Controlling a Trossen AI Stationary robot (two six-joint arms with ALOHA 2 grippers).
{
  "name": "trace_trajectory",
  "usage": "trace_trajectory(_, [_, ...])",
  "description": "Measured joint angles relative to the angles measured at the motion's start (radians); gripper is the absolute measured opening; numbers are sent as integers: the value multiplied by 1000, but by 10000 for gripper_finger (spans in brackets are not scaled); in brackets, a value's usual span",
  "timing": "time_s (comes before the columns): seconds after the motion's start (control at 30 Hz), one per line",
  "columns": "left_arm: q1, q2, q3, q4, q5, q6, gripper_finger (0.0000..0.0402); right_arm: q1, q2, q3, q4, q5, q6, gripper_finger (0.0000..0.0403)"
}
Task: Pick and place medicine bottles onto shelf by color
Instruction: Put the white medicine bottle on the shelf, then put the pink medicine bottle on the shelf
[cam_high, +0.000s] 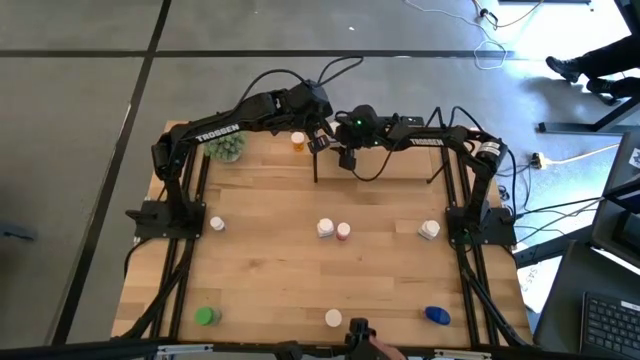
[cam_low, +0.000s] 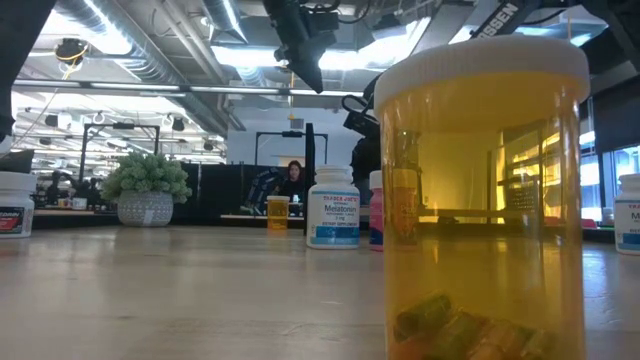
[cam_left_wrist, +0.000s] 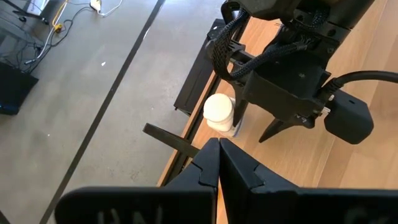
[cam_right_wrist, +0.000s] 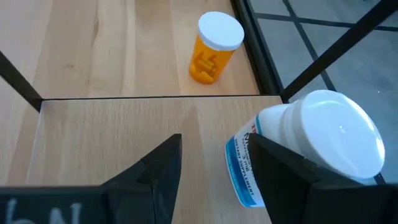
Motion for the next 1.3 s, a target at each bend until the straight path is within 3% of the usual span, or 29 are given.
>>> trace_trajectory(0.3, [-4,0,1,-8,0,-2,0,7,-90,0,-95,0,9,188])
trace_trajectory(0.63, [-66,-20,2,-186,1,-56,0,86,-352,1,-537,-4,3,188])
trace_trajectory(0.9, [-101,-63,2,-302,0,-80,0,200,-475,1,-823,-33,1,188])
trace_trajectory(1.3, [-129,-128,1,-375,8,-103,0,468,-514,1,-861,-53,171,188])
